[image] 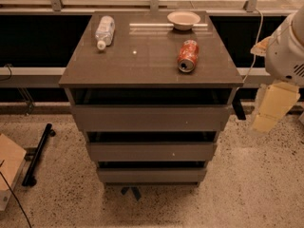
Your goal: Open bottom drawer
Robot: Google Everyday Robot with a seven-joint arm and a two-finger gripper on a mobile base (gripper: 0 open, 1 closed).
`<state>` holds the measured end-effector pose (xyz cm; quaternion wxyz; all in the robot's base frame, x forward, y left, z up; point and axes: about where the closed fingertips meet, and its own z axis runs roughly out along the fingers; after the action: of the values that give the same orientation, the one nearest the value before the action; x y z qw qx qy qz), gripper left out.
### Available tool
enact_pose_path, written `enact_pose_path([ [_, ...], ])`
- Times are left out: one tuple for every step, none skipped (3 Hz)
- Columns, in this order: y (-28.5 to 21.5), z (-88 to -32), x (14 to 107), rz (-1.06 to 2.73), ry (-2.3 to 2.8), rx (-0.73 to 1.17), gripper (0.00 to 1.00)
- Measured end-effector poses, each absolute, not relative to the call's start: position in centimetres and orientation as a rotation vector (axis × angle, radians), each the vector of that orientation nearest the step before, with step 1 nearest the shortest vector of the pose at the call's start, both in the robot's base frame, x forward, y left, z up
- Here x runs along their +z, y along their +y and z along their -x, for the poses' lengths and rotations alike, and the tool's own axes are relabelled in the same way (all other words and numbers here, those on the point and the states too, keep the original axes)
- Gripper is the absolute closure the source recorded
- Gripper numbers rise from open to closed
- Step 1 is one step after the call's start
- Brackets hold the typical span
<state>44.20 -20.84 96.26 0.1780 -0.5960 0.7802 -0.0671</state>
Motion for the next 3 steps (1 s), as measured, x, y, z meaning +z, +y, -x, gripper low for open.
enact_pose_path([
  [-20.2, -44.3, 94.1, 1.653, 2.145, -0.172, 0.0],
  [-19.2, -45.4, 91.3, 1.621, 2.078, -0.129, 0.0],
  [-18.5, -46.9, 87.9, 1.619, 2.034, -0.077, 0.0],
])
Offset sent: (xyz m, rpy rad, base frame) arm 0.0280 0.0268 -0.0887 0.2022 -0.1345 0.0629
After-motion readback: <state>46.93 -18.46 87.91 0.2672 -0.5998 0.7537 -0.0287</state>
